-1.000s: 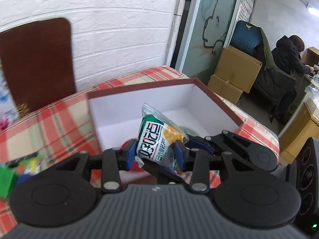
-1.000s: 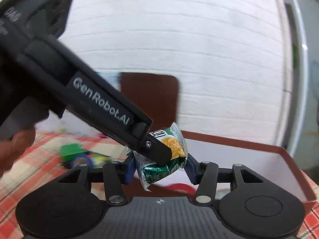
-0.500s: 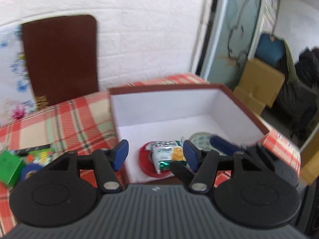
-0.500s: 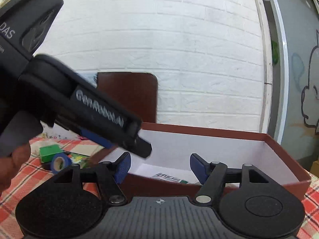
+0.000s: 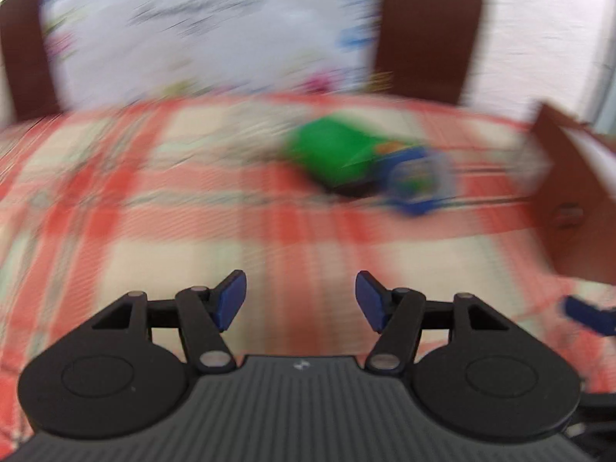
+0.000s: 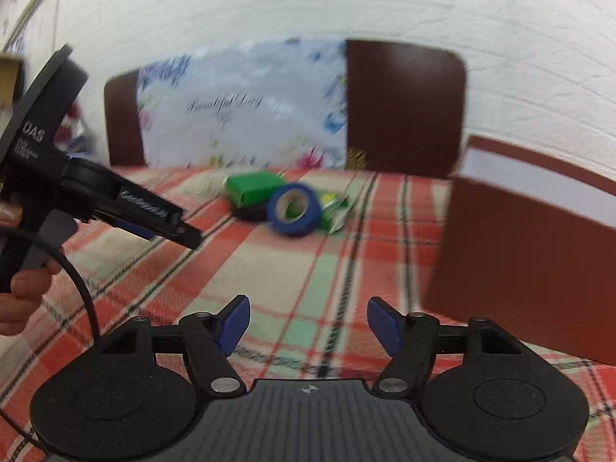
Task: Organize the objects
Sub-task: 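Grasp the blue tape roll with the left gripper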
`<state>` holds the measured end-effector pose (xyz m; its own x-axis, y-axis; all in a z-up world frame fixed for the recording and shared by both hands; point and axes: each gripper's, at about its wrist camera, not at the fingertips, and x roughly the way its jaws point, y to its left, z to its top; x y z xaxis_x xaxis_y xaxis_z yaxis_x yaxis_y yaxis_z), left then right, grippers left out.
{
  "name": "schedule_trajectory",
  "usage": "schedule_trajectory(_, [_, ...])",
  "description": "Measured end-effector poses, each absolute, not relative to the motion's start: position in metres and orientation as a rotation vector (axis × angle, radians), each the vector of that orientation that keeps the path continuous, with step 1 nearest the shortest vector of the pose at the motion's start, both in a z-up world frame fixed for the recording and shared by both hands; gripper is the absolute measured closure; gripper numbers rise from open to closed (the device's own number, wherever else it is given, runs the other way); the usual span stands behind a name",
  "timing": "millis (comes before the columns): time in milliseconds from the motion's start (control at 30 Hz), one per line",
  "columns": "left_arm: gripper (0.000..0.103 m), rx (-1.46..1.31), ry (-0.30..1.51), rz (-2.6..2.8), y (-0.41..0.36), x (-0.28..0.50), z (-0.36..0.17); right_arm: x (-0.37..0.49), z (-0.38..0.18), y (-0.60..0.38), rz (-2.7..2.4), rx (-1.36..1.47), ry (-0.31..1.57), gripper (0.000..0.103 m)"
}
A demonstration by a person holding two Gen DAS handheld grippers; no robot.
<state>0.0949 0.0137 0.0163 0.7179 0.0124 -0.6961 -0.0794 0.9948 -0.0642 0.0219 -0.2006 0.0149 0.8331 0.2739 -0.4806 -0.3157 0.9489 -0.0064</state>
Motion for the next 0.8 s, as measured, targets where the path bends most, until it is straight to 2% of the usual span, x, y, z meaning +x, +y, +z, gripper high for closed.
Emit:
schedule_trajectory(33, [0.037, -0.104, 0.734, 0.075, 0.027, 0.093, 0.011, 0.028, 0.013, -0.195, 0.321, -0.103, 0.516, 0.039])
schedule_trajectory(67, [0.030, -0.094, 0.689, 0.092, 0.037, 0.087, 0.009, 0.031, 0.011, -0.189, 0.326, -0.110, 0.534, 0.040])
schedule_trajectory(100, [0.017, -0.061, 0.660, 0.123, 0.042, 0.085, 0.003, 0.039, 0.010, -0.186, 0.326, -0.110, 0.544, 0.040])
schedule_trajectory(167, [0.013, -0.108, 0.602, 0.108, 0.052, 0.081, -0.001, 0.060, 0.012, -0.178, 0.300, -0.120, 0.540, 0.040])
schedule_trajectory(500, [0.006, -0.187, 0.564, 0.054, 0.063, 0.083, -0.006, 0.151, 0.002, -0.109, 0.151, -0.338, 0.473, 0.043])
schedule_trajectory(567, [0.006, -0.195, 0.560, 0.048, 0.065, 0.084, -0.007, 0.155, 0.001, -0.105, 0.138, -0.354, 0.468, 0.049])
schedule_trajectory(800, [0.005, -0.205, 0.558, 0.045, 0.066, 0.086, -0.007, 0.142, 0.006, -0.125, 0.147, -0.243, 0.508, 0.049])
